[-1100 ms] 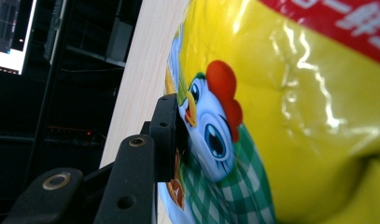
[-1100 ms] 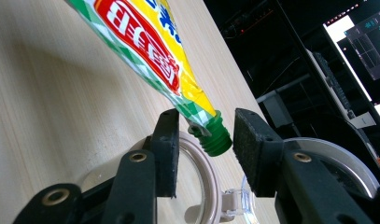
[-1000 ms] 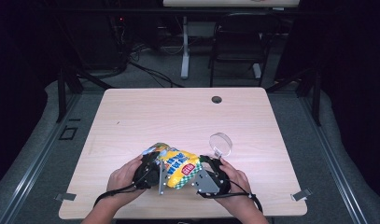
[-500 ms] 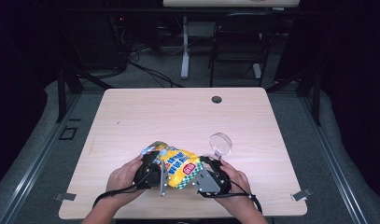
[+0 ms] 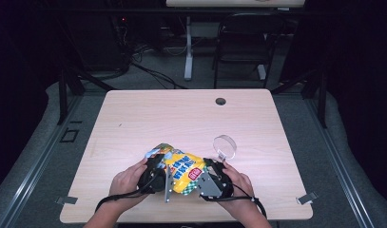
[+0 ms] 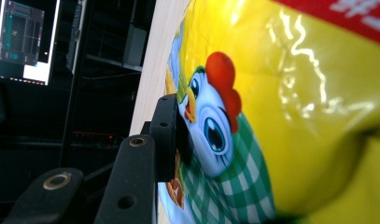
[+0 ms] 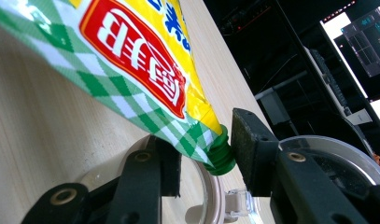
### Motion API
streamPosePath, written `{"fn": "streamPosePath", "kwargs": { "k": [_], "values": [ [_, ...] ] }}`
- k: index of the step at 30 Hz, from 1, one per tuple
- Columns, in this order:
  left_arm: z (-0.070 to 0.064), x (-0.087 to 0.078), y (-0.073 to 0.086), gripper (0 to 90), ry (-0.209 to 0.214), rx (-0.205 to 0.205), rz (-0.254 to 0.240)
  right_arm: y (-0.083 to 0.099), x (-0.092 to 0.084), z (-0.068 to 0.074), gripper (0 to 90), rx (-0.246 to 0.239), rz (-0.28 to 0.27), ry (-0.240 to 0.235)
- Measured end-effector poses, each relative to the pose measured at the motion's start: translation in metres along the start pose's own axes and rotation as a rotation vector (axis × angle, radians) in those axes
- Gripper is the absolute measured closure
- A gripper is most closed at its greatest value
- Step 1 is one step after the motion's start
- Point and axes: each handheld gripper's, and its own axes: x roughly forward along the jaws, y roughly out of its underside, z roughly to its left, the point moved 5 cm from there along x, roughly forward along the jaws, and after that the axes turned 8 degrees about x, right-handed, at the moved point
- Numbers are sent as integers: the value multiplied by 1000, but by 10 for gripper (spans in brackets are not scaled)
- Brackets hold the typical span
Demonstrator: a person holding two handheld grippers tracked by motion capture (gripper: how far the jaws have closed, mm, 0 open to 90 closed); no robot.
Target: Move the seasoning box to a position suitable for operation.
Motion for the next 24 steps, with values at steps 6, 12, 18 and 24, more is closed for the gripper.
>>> {"fn": "streamPosePath", "kwargs": {
  "k": [6, 12, 18, 24],
  "values": [
    [1, 0, -1, 653, -21, 19, 6, 0, 0, 1, 675, 3, 2, 2],
    [0, 0, -1, 653, -32, 34, 9, 1, 1, 3, 681, 17, 0, -1],
    [0, 0, -1, 653, -48, 47, 12, 3, 1, 5, 684, 25, -9, 3],
    [2, 1, -3, 653, -69, 69, 15, 4, 2, 4, 685, 18, -10, 12]
  ]
}}
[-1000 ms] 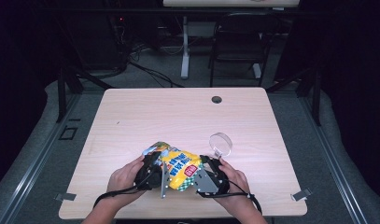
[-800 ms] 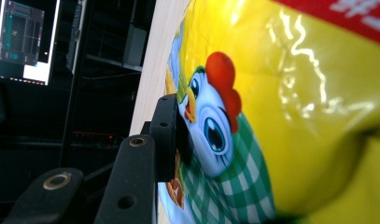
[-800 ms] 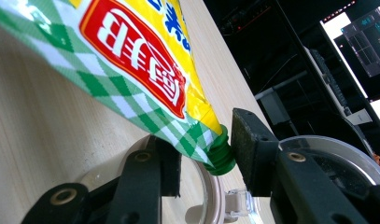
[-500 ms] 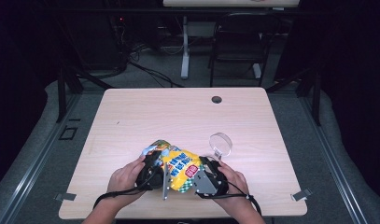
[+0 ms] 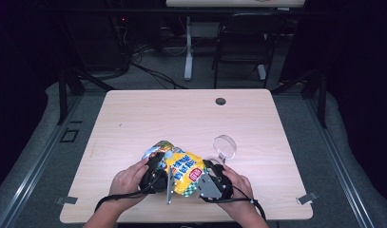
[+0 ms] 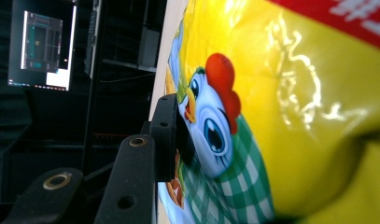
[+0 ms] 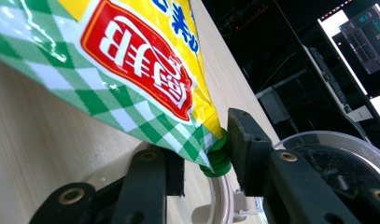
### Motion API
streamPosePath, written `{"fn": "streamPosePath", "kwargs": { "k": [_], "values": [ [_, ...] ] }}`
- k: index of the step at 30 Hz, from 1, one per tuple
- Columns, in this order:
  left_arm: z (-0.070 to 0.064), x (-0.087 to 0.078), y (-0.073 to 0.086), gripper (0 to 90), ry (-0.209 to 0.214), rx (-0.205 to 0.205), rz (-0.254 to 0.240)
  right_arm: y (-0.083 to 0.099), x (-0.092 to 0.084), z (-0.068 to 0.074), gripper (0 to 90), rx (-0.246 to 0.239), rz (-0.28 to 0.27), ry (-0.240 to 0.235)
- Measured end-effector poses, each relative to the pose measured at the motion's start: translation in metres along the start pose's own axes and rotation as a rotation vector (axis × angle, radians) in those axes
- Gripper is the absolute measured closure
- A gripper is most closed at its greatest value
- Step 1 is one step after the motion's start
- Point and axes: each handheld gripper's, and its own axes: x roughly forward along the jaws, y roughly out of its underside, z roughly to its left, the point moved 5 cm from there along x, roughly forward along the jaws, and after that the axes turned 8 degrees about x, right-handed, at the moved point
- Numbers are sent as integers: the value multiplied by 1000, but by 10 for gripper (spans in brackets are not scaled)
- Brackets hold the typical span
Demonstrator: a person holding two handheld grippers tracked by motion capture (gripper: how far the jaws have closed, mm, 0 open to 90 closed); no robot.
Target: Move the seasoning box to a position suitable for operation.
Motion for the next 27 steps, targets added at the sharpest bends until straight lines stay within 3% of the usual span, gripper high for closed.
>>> {"fn": "streamPosePath", "kwargs": {
  "k": [14, 18, 27],
  "values": [
    [8, 0, -6, 653, -39, 86, 19, 7, 1, -1, 688, 22, -29, 12],
    [12, -1, -9, 653, -50, 118, 29, 7, 0, -2, 704, -14, -29, 20],
    [16, -2, -14, 653, -60, 147, 33, 10, -2, -5, 706, 14, -47, 15]
  ]
}}
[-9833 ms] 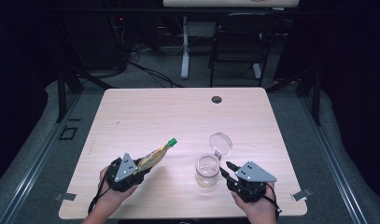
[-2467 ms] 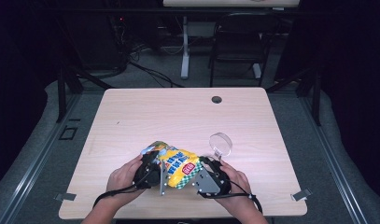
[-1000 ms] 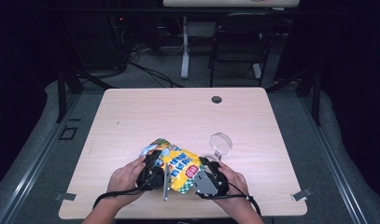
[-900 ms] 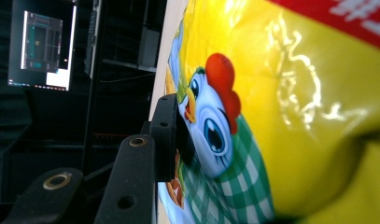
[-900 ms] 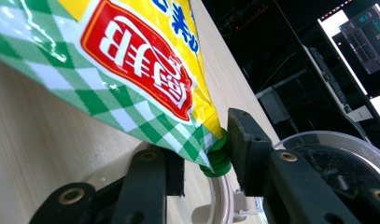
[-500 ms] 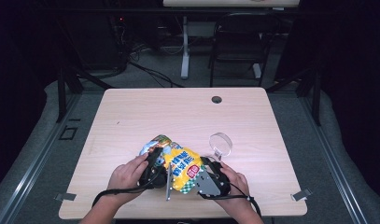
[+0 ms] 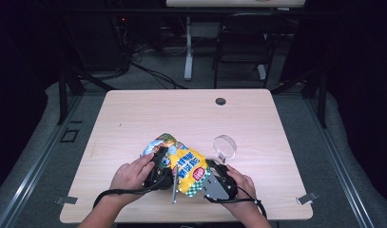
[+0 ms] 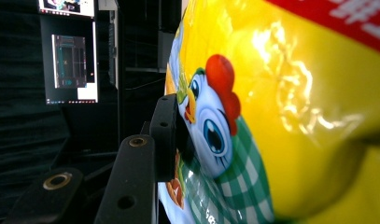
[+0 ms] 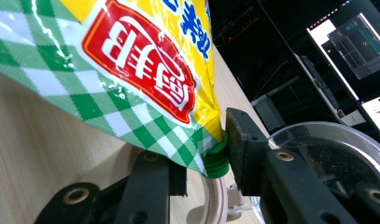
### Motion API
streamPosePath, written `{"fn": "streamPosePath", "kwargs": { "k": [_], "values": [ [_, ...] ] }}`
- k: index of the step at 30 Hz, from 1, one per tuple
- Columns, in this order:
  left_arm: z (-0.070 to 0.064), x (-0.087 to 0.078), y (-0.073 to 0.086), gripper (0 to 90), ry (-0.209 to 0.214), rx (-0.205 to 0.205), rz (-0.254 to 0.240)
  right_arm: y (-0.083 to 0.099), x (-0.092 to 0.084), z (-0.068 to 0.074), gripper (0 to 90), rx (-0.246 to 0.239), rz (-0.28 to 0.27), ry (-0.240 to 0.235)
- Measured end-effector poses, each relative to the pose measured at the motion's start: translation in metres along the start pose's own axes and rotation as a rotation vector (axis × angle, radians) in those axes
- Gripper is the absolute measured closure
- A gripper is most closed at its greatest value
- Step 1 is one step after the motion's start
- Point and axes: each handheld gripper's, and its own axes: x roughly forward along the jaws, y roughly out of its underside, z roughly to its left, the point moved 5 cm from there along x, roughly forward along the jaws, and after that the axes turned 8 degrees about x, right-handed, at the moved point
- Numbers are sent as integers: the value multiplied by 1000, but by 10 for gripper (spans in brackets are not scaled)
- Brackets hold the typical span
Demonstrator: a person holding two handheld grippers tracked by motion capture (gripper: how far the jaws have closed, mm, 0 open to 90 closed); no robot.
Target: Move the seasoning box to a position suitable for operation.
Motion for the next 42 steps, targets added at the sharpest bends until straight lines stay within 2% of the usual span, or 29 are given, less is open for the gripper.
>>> {"fn": "streamPosePath", "kwargs": {
  "k": [10, 25, 32, 35, 42],
  "values": [
    [3, -2, 1, 653, -1, 24, 4, -1, 0, 2, 709, 5, -19, 5],
    [7, -3, -1, 653, -10, 53, 12, -1, -1, 1, 711, 6, -14, 7],
    [11, -4, -3, 653, -13, 88, 14, 0, -2, 0, 712, 11, -6, 7],
    [12, -4, -4, 653, -18, 85, 11, 0, -2, 0, 712, 23, -17, 10],
    [15, -5, -4, 654, -33, 119, 17, 0, -3, 0, 713, 21, -13, 13]
  ]
}}
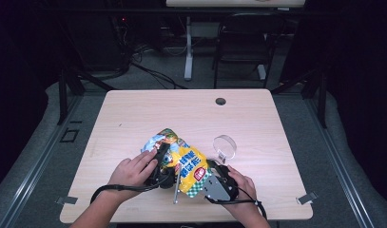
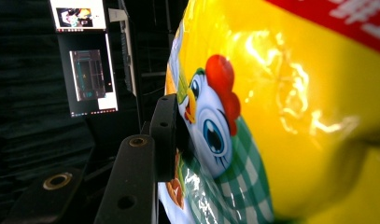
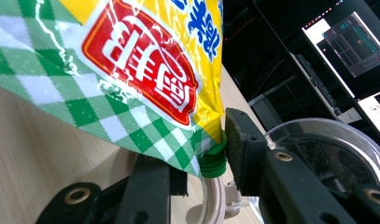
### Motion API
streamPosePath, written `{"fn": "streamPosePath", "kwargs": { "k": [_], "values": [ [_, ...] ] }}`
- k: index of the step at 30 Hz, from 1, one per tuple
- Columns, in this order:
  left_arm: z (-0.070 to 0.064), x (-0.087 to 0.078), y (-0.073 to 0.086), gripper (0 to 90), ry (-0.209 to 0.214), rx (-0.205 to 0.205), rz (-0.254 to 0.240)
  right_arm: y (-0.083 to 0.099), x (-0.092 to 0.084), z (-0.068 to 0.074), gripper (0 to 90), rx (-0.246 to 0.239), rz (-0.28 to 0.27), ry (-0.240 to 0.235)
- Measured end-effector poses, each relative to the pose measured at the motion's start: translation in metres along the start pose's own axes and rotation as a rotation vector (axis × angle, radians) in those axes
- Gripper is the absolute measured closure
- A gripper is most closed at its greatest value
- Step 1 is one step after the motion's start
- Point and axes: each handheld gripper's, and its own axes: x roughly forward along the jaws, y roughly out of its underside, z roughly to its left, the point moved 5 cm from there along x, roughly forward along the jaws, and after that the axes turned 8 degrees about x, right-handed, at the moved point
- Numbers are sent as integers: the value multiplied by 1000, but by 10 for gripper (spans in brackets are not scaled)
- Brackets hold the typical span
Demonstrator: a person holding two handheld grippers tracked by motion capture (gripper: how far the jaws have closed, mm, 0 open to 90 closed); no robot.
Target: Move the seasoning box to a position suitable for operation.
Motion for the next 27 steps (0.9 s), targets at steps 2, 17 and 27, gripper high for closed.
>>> {"fn": "streamPosePath", "kwargs": {
  "k": [2, 17, 27],
  "values": [
    [0, 0, 0, 653, 0, 1, 0, 0, 0, 0, 712, 1, 0, -1],
    [1, -1, -1, 653, -26, 21, 0, 1, 0, 0, 712, 34, -17, -15],
    [3, -1, -2, 654, -31, 45, 2, 1, 0, -1, 713, 35, -14, -17]
  ]
}}
